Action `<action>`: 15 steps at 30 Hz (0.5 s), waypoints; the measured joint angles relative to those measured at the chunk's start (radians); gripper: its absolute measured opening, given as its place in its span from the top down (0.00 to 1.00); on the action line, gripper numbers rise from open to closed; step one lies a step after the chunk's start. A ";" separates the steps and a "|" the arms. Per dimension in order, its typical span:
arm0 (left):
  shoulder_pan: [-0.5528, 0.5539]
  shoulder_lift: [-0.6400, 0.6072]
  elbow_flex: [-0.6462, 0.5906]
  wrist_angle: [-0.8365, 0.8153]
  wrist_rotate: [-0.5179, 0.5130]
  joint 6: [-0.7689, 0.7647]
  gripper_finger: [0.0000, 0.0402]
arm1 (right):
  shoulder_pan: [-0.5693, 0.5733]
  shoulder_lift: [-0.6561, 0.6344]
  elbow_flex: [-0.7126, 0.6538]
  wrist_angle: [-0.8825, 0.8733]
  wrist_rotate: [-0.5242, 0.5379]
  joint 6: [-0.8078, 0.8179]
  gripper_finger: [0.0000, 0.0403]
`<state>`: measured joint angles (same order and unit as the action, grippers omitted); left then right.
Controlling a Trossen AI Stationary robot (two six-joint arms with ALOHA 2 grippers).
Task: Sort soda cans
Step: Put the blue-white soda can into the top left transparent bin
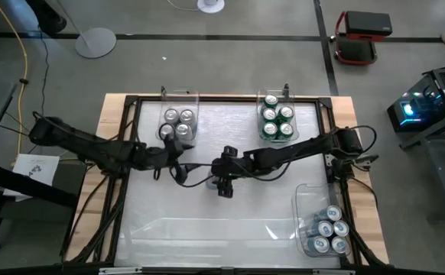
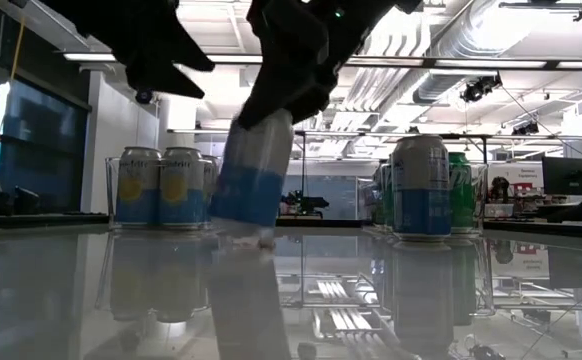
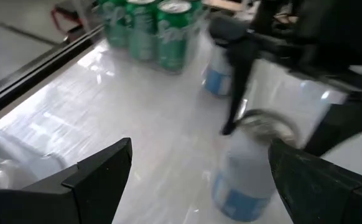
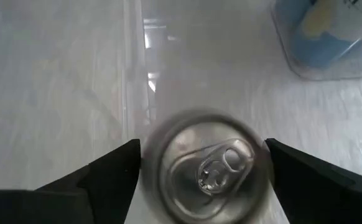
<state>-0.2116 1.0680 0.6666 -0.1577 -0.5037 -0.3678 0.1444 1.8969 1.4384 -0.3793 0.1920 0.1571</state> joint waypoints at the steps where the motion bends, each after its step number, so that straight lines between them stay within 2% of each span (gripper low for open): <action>1: -0.017 0.005 0.000 0.013 -0.008 0.009 0.12 | 0.000 0.000 0.000 0.001 0.000 0.000 0.20; 10: -0.143 0.063 0.000 0.067 -0.071 0.006 0.12 | 0.000 -0.005 0.000 0.053 0.015 -0.030 0.19; 15: -0.235 0.115 0.000 0.150 -0.071 0.002 0.12 | 0.028 -0.079 0.000 -0.035 0.163 -0.120 0.18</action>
<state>-0.4467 1.1831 0.6666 -0.0075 -0.5743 -0.3662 0.1726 1.8175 1.4386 -0.4144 0.3548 0.0367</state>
